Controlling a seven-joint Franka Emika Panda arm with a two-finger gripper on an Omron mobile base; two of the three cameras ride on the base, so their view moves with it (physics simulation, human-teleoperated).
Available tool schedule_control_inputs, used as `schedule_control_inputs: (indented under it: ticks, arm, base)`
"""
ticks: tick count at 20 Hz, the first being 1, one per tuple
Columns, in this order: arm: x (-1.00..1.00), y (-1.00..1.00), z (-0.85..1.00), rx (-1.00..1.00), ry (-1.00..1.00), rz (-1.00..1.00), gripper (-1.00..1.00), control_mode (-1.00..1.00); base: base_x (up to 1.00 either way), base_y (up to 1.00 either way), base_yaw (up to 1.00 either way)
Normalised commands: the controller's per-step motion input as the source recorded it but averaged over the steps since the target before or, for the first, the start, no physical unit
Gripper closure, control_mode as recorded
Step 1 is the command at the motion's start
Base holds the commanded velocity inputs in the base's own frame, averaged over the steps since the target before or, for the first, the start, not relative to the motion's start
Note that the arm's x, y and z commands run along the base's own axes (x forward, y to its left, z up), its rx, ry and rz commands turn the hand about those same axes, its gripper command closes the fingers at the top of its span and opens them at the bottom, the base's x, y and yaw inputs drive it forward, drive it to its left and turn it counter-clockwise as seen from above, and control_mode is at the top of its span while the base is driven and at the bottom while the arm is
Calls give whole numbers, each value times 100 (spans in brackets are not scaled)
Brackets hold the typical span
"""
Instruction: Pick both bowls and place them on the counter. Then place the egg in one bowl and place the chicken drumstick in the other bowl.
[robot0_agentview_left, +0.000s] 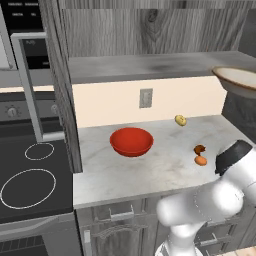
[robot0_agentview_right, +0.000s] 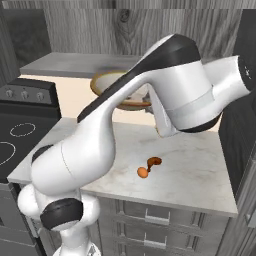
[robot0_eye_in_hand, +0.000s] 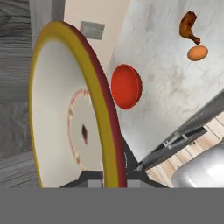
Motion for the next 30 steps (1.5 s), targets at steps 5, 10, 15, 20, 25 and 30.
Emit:
schedule_control_inputs:
  ticks: [5,10,15,20,25,30]
  arm:
    - [-11,33,-32,0,0,7,100,-100]
    - [-19,36,-33,-1,-2,9,100,-100]
    - [-3,34,-48,-1,-1,9,100,-100]
    - [23,24,-49,-9,-5,8,100,-100]
    - [28,9,-50,-6,0,11,100,-100]
    - [21,3,-45,0,-4,21,100,-100]
  base:
    - [0,0,0]
    - [0,0,0]
    - [0,0,0]
    - [0,0,0]
    - [0,0,0]
    - [0,0,0]
